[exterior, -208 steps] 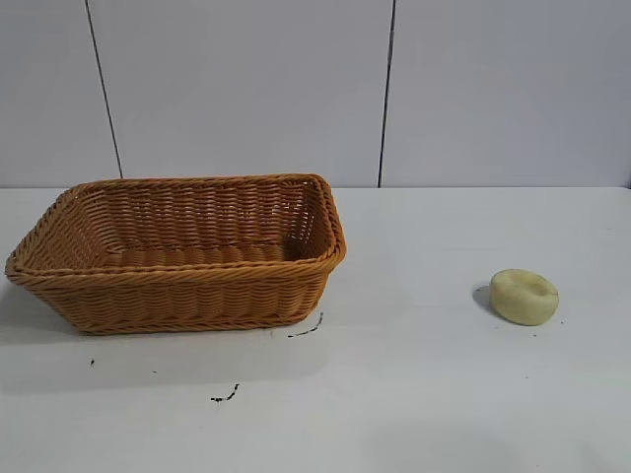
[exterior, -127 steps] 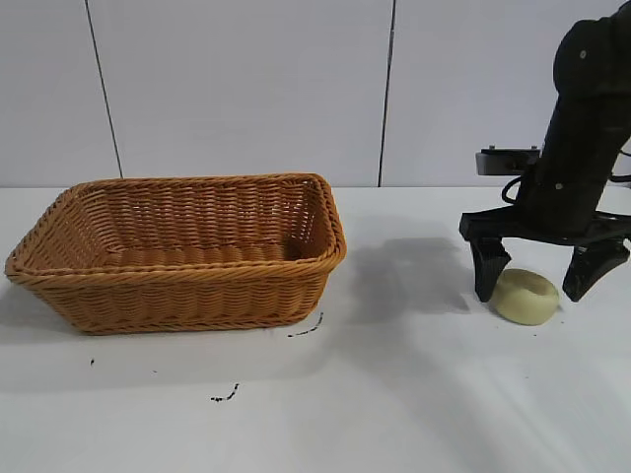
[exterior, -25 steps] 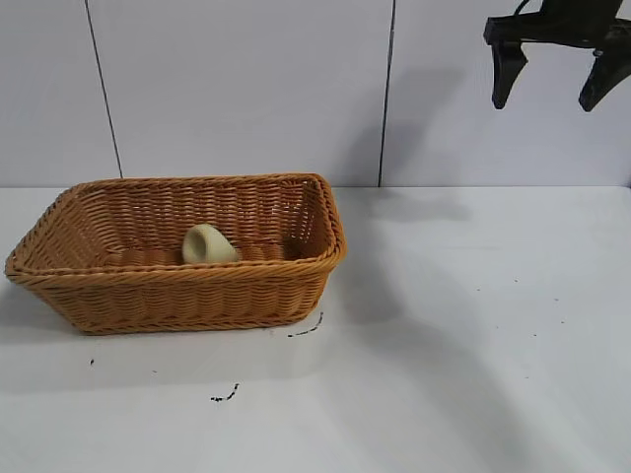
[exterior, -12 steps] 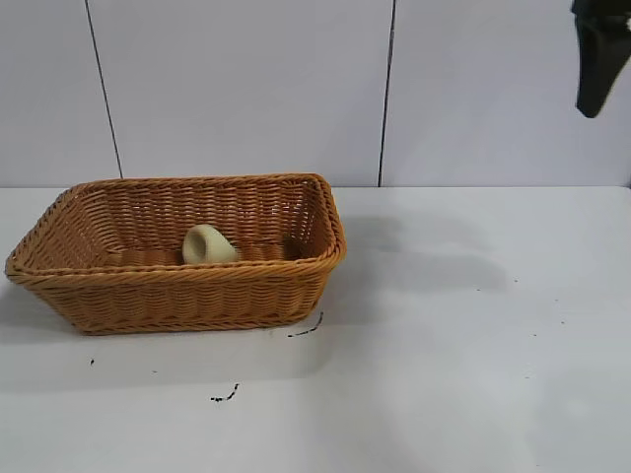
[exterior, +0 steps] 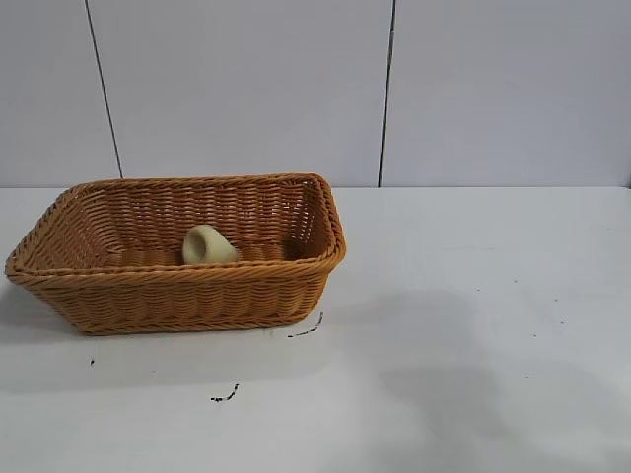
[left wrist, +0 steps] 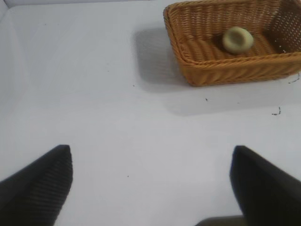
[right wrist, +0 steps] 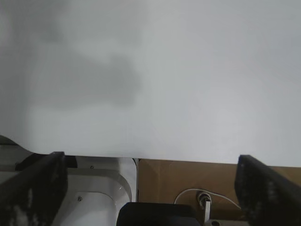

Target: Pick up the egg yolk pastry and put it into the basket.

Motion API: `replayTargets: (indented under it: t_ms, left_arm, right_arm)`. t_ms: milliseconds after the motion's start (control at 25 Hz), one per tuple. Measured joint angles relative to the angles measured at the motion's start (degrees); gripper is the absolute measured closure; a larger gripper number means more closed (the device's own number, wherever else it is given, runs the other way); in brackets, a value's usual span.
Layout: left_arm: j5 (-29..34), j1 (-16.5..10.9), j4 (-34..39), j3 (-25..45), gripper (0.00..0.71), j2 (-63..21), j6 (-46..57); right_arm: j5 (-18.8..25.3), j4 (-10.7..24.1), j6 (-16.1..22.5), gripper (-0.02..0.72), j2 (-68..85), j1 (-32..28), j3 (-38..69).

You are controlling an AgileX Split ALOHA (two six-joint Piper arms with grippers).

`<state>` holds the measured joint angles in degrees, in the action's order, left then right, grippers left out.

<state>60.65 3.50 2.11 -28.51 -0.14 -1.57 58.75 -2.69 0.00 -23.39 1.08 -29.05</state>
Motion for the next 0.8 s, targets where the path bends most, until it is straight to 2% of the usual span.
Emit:
replayTargets:
  t_ms: [400,800]
  left_arm:
    - [0.0,0.0,0.0,0.0,0.017,0.0,0.0]
    - [0.0,0.0,0.0,0.0,0.017,0.0,0.0]
  right_arm:
    - [-0.2,-0.9,0.0,0.008,22.2,0.0,1.0]
    - [-0.1,-0.9,0.0,0.008,23.8,0.0,1.0]
